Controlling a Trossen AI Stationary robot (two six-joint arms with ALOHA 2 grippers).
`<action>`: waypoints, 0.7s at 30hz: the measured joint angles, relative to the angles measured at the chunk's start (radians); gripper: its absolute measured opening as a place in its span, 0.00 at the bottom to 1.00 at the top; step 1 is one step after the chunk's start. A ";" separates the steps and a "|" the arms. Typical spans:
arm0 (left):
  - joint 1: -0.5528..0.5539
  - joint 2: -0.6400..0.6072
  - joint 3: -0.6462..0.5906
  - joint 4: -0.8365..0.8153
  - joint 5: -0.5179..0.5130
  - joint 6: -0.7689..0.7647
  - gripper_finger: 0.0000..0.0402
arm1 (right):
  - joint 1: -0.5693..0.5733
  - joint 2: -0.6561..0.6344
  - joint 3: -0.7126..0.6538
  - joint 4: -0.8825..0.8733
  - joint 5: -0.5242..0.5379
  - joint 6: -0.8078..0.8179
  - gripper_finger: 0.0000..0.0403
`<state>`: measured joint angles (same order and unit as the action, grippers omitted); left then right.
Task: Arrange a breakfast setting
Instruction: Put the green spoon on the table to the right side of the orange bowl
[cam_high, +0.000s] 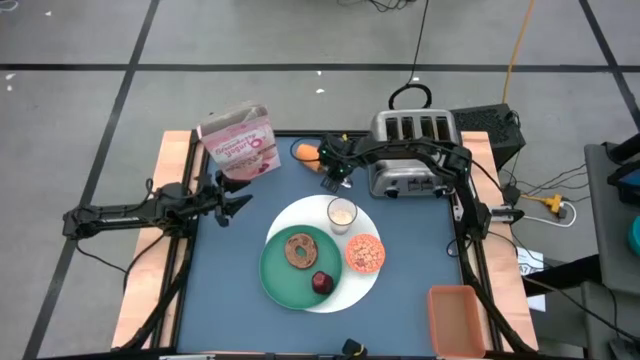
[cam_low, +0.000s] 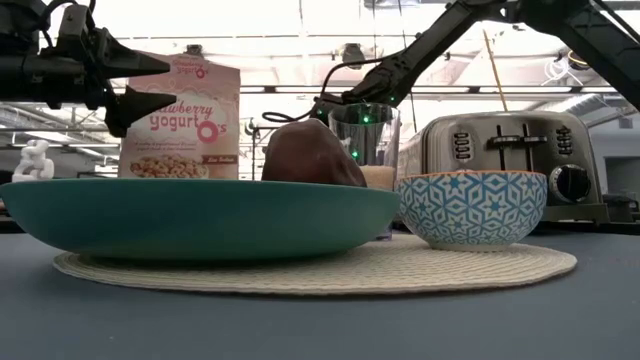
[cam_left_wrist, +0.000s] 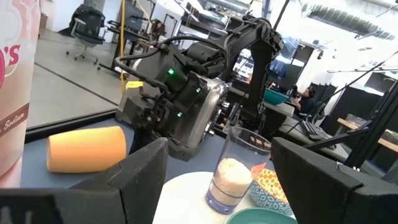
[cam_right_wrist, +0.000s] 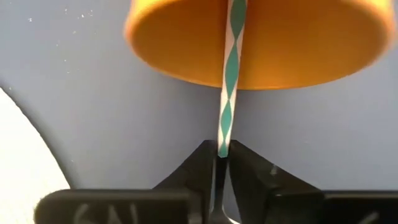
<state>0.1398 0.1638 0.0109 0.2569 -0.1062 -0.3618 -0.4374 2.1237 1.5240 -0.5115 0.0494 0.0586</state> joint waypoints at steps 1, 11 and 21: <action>0.000 0.000 0.000 0.000 0.000 0.000 0.71 | 0.000 -0.003 -0.001 -0.001 0.002 0.000 0.10; 0.000 0.000 0.000 0.000 0.000 -0.002 0.71 | -0.003 -0.024 -0.003 -0.016 0.017 0.005 0.03; 0.000 0.000 0.000 -0.005 0.000 -0.003 0.71 | -0.001 -0.037 0.034 -0.077 0.007 0.007 0.04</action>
<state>0.1397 0.1635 0.0109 0.2517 -0.1062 -0.3649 -0.4389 2.0871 1.5582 -0.5887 0.0562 0.0659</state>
